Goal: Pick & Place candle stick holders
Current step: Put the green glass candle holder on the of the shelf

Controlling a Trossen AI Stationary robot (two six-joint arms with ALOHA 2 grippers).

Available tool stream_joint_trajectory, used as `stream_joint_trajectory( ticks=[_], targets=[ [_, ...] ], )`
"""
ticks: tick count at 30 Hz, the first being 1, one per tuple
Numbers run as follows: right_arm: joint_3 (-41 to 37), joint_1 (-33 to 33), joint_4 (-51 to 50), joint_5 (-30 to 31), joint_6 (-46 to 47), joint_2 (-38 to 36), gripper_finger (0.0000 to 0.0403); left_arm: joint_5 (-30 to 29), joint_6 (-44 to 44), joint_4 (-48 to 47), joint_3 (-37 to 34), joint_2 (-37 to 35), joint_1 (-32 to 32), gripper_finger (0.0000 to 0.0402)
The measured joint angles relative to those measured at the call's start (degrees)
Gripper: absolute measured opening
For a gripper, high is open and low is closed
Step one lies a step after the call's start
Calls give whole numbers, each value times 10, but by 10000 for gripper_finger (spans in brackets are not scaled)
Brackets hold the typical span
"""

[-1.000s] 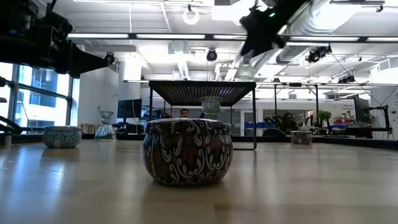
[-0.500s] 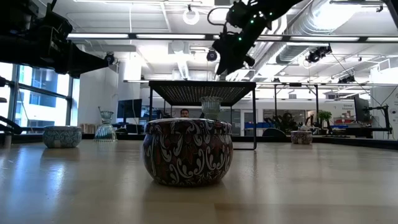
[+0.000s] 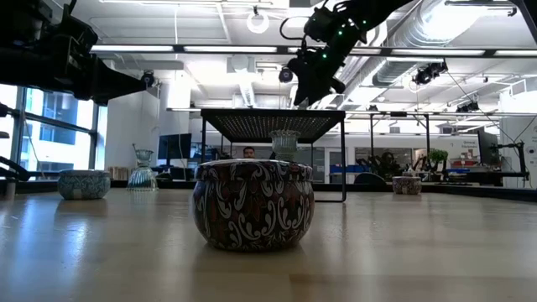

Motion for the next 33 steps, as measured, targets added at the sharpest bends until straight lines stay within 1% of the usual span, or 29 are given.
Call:
stream_joint_trajectory(
  ticks=[8,11,14,18,25,33],
  targets=[
    [0,0,-5,2,2,1,163,1,-1,-1,0,0,0,0],
    [0,0,-3,2,2,1,167,1,-1,-1,0,0,0,0],
    [-18,0,15,-1,2,1,171,1,-1,-1,0,0,0,0],
    [-42,4,46,5,-3,-1,165,5,-2,-1,0,0,0,0],
    [-42,8,47,4,-5,-2,175,8,-2,-1,0,0,0,0],
    [-42,8,46,0,-4,-2,175,9,-2,-1,0,0,0,0]
  ],
)
